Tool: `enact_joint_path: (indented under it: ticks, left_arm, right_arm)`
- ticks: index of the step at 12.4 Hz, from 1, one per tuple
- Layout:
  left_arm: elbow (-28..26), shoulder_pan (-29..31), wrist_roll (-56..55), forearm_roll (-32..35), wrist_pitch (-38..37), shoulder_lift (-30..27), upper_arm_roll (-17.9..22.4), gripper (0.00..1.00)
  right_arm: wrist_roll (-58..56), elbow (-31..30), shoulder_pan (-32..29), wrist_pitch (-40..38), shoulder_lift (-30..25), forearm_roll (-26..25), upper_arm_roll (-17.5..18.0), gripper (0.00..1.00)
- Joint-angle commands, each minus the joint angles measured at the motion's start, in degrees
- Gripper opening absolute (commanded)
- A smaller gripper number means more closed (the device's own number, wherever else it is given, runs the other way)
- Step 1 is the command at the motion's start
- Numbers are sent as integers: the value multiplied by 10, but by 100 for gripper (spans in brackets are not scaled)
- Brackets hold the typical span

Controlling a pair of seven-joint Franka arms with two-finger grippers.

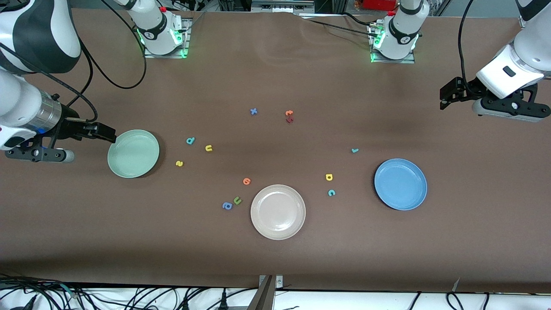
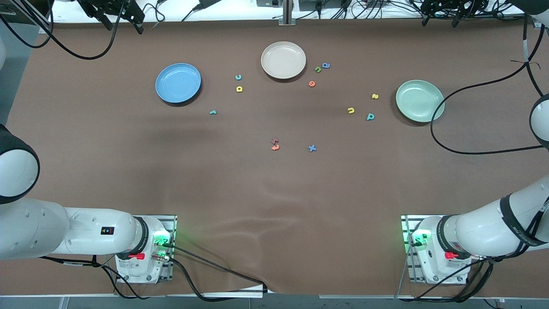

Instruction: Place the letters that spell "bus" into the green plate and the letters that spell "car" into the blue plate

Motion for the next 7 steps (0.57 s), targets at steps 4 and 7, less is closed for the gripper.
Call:
enact_joint_path:
  ticks: [4, 7]
  left_arm:
    - [21, 0, -16, 3, -17, 8, -3, 100]
    - [21, 0, -14, 4, -17, 8, -4, 100]
  right_arm:
    - [-10, 7, -1, -12, -3, 6, -2, 99]
    - [-10, 7, -2, -11, -3, 6, -2, 99]
